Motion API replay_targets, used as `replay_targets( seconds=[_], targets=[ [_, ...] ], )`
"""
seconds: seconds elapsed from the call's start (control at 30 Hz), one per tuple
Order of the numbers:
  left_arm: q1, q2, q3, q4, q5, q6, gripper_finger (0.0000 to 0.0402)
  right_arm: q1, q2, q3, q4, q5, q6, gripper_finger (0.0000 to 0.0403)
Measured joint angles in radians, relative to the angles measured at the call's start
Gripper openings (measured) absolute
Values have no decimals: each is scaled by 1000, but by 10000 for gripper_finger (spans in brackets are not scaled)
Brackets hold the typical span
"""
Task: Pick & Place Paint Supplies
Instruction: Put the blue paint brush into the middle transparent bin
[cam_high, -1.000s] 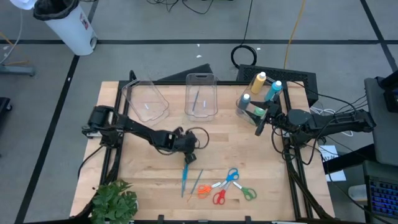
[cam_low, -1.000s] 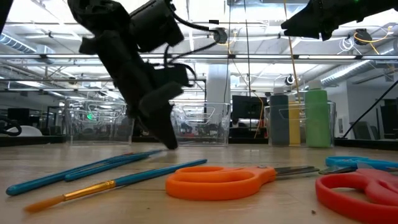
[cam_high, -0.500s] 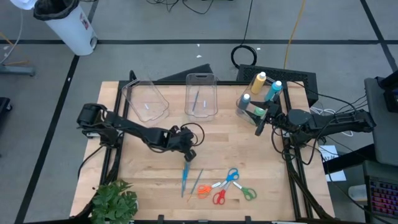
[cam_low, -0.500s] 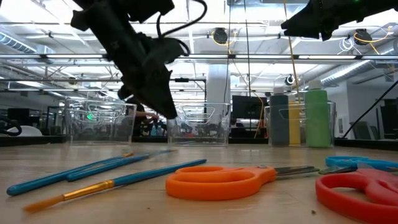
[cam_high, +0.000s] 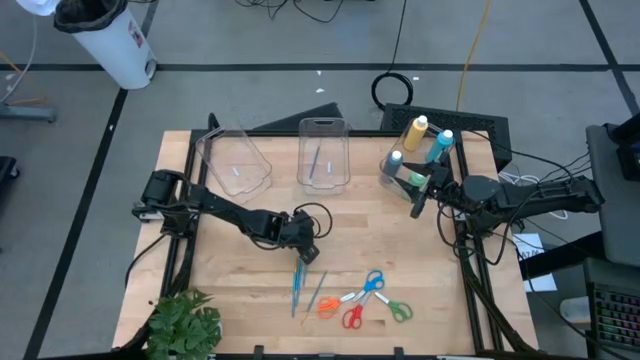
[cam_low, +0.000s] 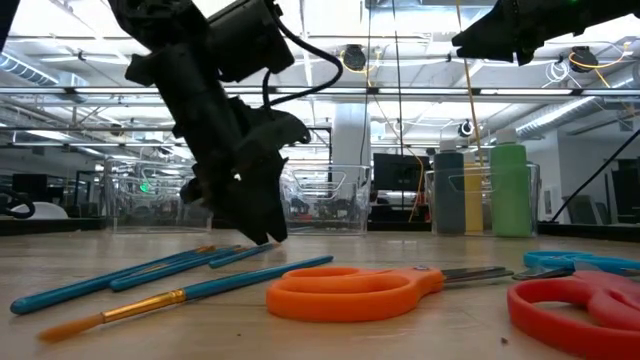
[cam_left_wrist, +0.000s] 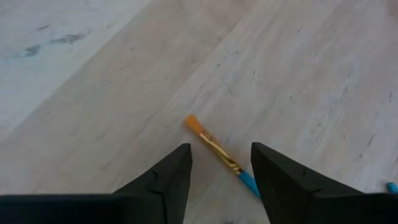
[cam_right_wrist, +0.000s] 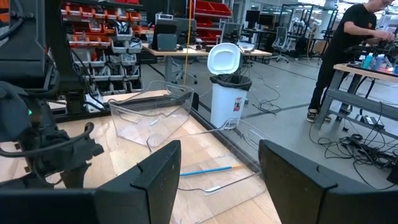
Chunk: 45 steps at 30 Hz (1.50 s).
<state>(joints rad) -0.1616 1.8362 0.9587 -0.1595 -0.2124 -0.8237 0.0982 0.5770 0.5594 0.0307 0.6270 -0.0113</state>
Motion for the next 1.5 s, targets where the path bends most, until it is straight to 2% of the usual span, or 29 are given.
replay_targets(
  seconds=[0.13, 0.27, 0.4, 0.6, 0.67, 1.2, 1.5],
  targets=[
    [-2, 13, 2, 6, -29, -20, 177, 0, 0, 0, -3, 0, 6, 210],
    [-2, 15, 2, 5, -48, -23, 157, 0, 0, 0, -4, 0, 6, 210],
    [-1, 16, 2, -1, -55, -18, 112, 0, 0, 0, -3, 0, 2, 210],
    [0, 17, 1, -2, -68, -18, 21, 0, 0, 0, -5, 0, 6, 210],
    [0, 20, 1, 9, -76, -17, 8, 0, 0, 0, -4, 0, 7, 210],
    [15, 59, 1, 123, -77, 94, 3, 0, 1, 0, -5, 0, 4, 210],
    [9, -80, 0, 182, -79, 211, 2, 0, 1, 0, -5, 0, 3, 210]
  ],
)
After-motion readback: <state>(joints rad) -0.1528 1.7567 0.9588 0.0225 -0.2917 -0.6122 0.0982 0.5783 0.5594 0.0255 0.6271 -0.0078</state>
